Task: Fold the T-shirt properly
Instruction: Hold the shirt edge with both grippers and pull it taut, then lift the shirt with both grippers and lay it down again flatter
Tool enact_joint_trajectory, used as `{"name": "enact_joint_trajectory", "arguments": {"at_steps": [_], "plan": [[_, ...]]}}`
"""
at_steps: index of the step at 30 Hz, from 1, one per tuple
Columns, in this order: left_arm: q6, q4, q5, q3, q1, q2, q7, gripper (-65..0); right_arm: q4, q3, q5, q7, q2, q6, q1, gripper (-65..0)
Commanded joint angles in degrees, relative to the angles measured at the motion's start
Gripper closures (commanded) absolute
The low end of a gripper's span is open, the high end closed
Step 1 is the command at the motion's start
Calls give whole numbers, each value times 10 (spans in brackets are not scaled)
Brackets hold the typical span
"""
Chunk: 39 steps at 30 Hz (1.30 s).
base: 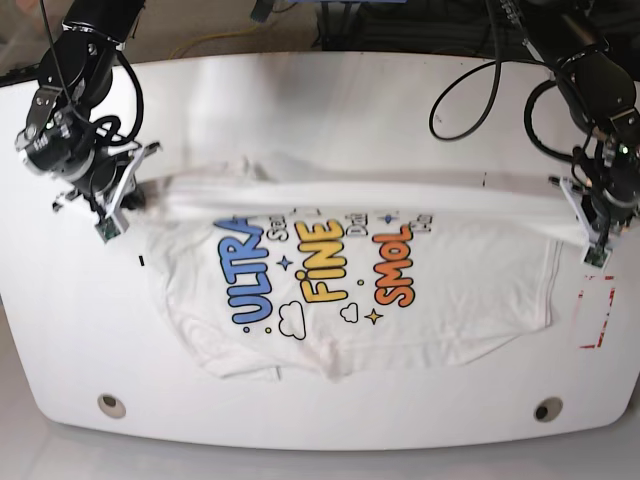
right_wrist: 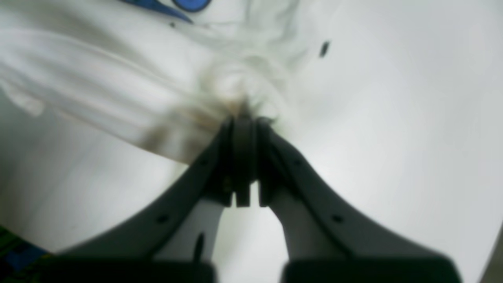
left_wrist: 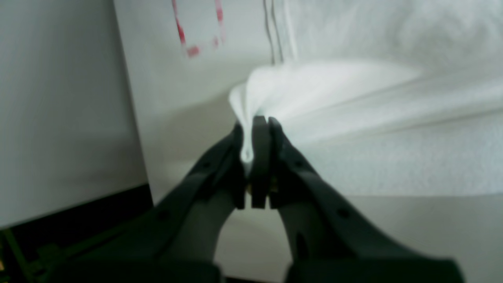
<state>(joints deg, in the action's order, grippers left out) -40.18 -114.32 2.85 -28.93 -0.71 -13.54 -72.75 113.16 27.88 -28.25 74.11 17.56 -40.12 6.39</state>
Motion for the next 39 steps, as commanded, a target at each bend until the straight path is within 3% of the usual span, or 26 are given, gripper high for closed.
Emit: {"name": "enact_joint_trajectory", "arguments": {"at_steps": [1,5,11,19,24,31,35,39], "plan": [[2,-8,-15,-12,27,-11,33,0,11,12,6,-8,-2,1,17,0],[2,-6,-16,-15,95,-10,90,0,11,19,8,-8,-25,1,65,0],[2,-4,-21,-16,126,25,148,0,8,19,12,-9,-40,1,82,0],[2,-4,-99,4,124,41,148,0,0,19,12,-7,-37,1,64,0],[2,-4,-100,-35,148,41,148,0,0,20,12,-7,-36,1,89,0],[2,-4,-98,-35,179,42,147,0,3,20,7,-10,-43,1,121,0],[2,-4,-97,-33,161,54,149,0,1,19,12,-12,-52,1,98,0],[2,-4,-101,-16,80,67,146,0,-2,16,13,-12,-54,1,39,0]]}}
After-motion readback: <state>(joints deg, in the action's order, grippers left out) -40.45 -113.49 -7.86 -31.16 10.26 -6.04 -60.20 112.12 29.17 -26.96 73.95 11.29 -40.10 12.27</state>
